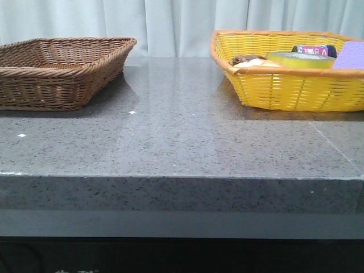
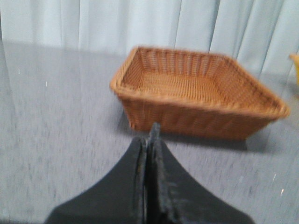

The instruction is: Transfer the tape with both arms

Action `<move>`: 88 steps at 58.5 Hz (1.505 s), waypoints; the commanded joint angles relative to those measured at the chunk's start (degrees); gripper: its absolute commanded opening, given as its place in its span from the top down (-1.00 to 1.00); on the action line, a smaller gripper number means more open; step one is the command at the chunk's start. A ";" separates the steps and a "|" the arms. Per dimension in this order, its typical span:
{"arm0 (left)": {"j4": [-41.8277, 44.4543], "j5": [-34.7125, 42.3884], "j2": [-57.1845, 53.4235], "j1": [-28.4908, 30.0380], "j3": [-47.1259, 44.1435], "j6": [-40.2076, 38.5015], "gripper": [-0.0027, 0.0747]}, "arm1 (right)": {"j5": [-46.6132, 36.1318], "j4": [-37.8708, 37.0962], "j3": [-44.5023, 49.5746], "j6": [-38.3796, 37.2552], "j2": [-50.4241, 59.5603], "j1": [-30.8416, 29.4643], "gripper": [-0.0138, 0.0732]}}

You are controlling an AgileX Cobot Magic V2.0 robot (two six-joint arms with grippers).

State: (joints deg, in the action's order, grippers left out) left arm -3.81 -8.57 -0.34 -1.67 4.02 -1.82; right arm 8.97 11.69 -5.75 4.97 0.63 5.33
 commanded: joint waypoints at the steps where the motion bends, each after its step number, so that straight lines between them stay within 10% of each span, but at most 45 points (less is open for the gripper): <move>1: -0.12 2.92 2.53 0.12 6.80 -0.19 0.98 | -1.79 0.08 -6.90 0.17 -1.86 -1.33 0.94; 37: -0.03 -0.12 28.21 0.12 27.03 -0.19 0.94 | 3.53 -0.13 -28.88 0.17 -22.73 -9.37 0.92; 58: -0.03 -0.12 28.24 0.12 27.03 -0.19 -0.76 | 3.53 -0.13 -28.88 0.17 -22.73 -9.37 -0.51; 88: -0.03 -0.12 28.24 0.12 27.03 -0.19 -0.77 | 11.51 -0.05 -42.83 0.17 -45.05 -9.37 -0.57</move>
State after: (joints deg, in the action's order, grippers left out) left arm -3.72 -13.36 27.32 -1.67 28.93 -1.82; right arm 21.48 11.73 -42.56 4.97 -38.34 -3.58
